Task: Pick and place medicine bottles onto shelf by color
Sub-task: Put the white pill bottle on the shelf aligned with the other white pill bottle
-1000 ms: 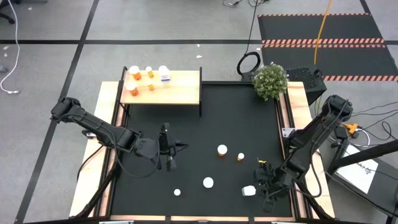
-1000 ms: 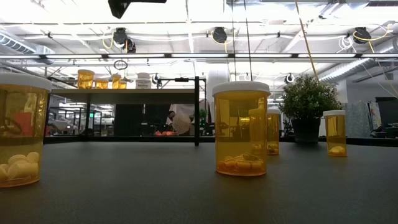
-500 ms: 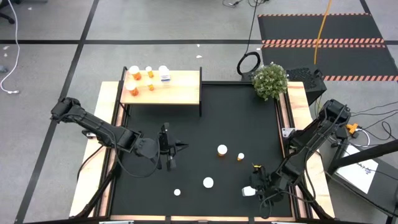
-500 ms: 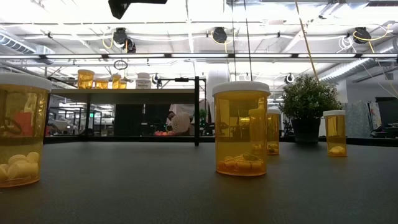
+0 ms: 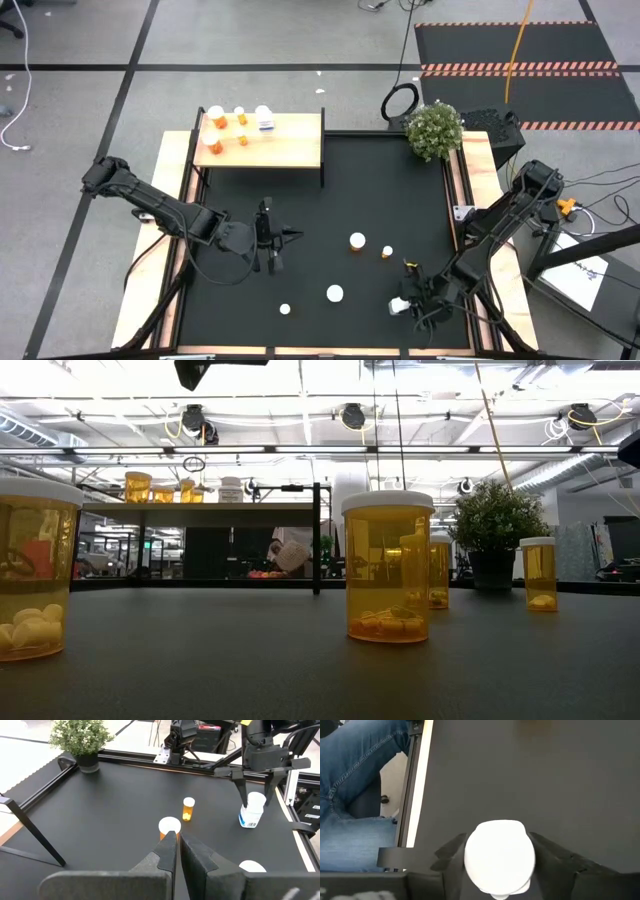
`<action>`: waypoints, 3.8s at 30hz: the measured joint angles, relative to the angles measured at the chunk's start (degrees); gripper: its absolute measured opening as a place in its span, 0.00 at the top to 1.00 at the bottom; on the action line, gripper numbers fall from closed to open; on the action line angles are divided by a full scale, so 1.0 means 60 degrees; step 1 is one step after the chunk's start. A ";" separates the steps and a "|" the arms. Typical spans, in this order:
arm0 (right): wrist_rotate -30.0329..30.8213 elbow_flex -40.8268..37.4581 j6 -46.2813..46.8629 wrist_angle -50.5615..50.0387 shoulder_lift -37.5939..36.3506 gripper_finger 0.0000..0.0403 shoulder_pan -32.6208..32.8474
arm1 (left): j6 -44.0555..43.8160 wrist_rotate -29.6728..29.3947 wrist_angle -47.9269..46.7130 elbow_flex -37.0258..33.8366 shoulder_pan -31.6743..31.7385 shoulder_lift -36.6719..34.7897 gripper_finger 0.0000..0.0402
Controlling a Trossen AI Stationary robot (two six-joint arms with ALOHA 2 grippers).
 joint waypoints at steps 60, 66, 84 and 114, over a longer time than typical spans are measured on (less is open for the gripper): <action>-0.1779 0.6648 -0.8793 -0.5298 -0.0902 0.53 -0.5122 | 0.2307 0.2189 0.1203 0.0000 0.0583 -0.0419 0.46; -0.1777 0.6648 -1.0535 -0.4701 -0.0902 0.53 -0.5118 | 0.2431 0.2667 0.1836 0.0007 0.0583 -0.0250 0.28; -0.1791 0.6637 -1.5262 -0.3383 0.0029 0.53 -0.5118 | 0.2254 0.3534 0.3075 0.0007 0.0998 0.0388 0.01; -0.2294 0.6634 -1.8640 -0.1755 0.1284 0.53 -0.5096 | 0.2632 0.5940 0.2798 0.0000 0.1650 0.1228 0.02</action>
